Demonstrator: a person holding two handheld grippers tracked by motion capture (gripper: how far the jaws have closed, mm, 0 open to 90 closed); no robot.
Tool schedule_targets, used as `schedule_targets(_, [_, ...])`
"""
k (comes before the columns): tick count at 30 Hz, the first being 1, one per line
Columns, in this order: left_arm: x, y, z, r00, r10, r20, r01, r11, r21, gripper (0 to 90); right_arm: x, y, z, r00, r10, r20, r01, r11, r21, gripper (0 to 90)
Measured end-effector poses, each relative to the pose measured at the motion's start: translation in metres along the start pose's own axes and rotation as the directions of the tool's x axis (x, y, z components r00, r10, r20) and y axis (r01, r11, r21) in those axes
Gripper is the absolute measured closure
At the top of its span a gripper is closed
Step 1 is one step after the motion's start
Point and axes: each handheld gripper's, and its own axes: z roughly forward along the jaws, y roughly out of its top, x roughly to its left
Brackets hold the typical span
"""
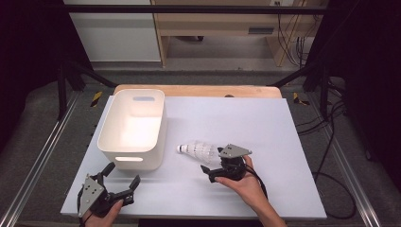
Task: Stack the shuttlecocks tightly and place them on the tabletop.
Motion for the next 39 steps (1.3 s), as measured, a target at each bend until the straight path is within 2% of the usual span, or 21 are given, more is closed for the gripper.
schedule_targets(8, [0.0, -0.001, 0.001, 1.0, -0.003, -0.001, 0.003, 1.0, 0.004, 1.5, 0.0, -0.002, -0.006, 0.9991, 0.003, -0.043, -0.004, 1.0, -0.027, 6.3])
schedule_targets(12, [-0.001, -0.001, 0.002, 1.0, 0.002, 0.004, -0.002, 1.0, 0.007, 1.5, 0.001, 0.0, -0.009, 0.9967, 0.041, -0.069, -0.044, 0.998, -0.045, 7.1])
schedule_targets(17, [-0.001, 0.0, 0.001, 1.0, 0.004, 0.003, -0.004, 1.0, 0.002, 1.5, 0.003, 0.0, -0.009, 0.996, 0.046, -0.077, -0.049, 0.998, -0.045, 7.3])
schedule_targets(26, [-0.002, -0.001, 0.002, 1.0, 0.005, 0.007, -0.005, 1.0, 0.007, 1.5, 0.006, -0.003, 0.001, 0.9957, 0.054, -0.075, -0.054, 0.998, 0.011, 8.2])
schedule_targets(28, [-0.001, -0.001, 0.002, 1.0, 0.005, 0.009, -0.005, 1.0, 0.005, 1.5, 0.007, -0.003, 0.003, 0.9964, 0.043, -0.073, -0.041, 0.999, 0.027, 8.6])
schedule_targets(39, [-0.002, 0.003, -0.003, 0.9998, 0.019, 0.003, -0.019, 0.9998, -0.012, 1.6, 0.005, 0.003, 0.007, 0.9978, 0.021, -0.063, -0.017, 0.998, 0.055, 13.3])
